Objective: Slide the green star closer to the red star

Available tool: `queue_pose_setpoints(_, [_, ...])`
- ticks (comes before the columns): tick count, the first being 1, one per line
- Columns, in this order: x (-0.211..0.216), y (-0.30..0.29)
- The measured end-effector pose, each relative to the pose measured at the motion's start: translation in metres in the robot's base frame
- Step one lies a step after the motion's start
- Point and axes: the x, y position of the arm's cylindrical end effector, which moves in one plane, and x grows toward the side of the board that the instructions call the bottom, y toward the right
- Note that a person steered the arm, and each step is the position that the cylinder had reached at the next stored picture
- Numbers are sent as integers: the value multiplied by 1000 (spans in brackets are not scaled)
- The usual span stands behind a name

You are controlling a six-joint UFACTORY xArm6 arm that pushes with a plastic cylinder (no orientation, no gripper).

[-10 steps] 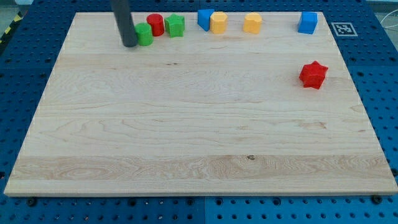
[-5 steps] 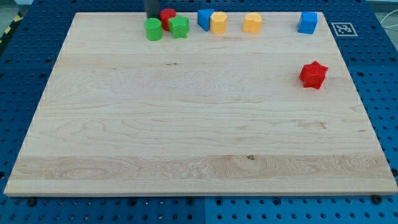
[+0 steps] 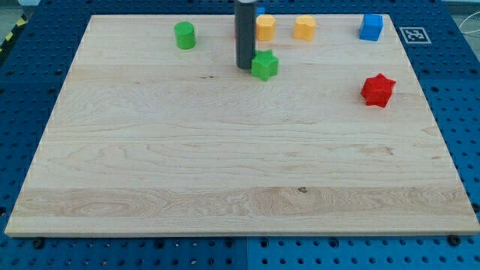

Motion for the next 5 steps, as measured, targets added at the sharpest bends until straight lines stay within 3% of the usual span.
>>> queue_pose_setpoints(2, [45, 87])
queue_pose_setpoints(4, [-5, 71])
queue_pose_setpoints(5, [2, 98])
